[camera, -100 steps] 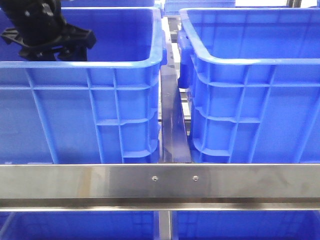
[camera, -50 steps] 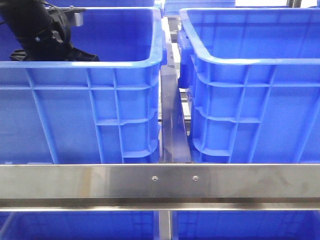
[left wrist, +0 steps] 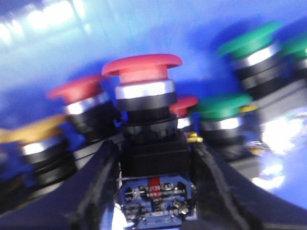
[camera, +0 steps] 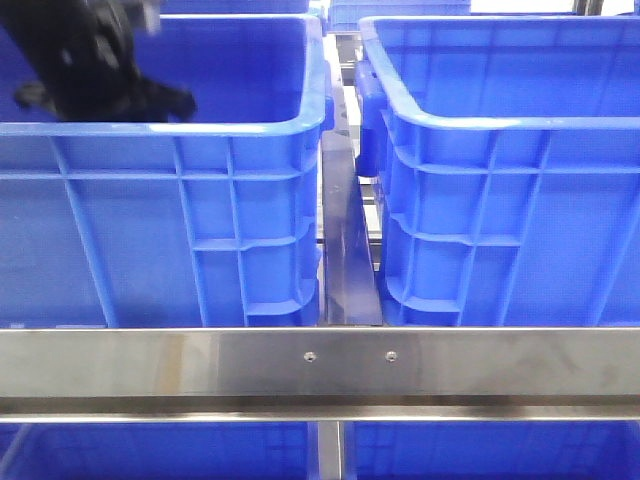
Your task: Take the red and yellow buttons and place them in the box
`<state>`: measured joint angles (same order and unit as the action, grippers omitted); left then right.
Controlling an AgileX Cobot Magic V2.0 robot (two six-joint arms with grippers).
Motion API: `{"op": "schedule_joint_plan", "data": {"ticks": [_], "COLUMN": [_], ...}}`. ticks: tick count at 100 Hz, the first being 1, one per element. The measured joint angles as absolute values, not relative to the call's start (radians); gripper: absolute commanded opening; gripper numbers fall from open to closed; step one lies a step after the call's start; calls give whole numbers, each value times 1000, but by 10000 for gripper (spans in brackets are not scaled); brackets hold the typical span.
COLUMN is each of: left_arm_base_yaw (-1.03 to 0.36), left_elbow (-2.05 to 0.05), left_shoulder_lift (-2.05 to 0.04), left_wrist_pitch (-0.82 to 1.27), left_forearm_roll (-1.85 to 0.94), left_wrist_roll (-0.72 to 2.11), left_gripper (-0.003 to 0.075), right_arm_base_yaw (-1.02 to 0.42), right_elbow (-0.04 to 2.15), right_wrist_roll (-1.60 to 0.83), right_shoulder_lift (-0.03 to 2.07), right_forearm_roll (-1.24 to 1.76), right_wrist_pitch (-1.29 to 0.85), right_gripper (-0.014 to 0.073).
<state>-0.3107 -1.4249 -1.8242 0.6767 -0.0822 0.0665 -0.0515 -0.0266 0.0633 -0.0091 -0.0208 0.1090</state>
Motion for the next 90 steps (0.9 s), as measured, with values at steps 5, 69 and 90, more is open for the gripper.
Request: {"op": "schedule_joint_plan", "data": {"ticks": [5,69,90], "left_arm_base_yaw": [-318,-733,-852], "left_elbow": [-1425,-1425,-1423], "left_shoulder_lift": [-1790,-1377,-1372], "left_wrist_pitch": [679,714,720], "left_forearm_roll": [-82,-84,-84], "left_wrist_roll": [66,66,66], "left_gripper": [-19,-19,-19], "right_arm_base_yaw": [-51,-51,-51], "right_elbow": [-27,-27,-10], "right_wrist_roll": [63,64,79], "right_shoulder_lift": [-9,-9,-9], "right_forearm_roll": [-21,-21,-21], "right_wrist_pitch": [109,170,189], "right_gripper": [-68,-68,-68]}}
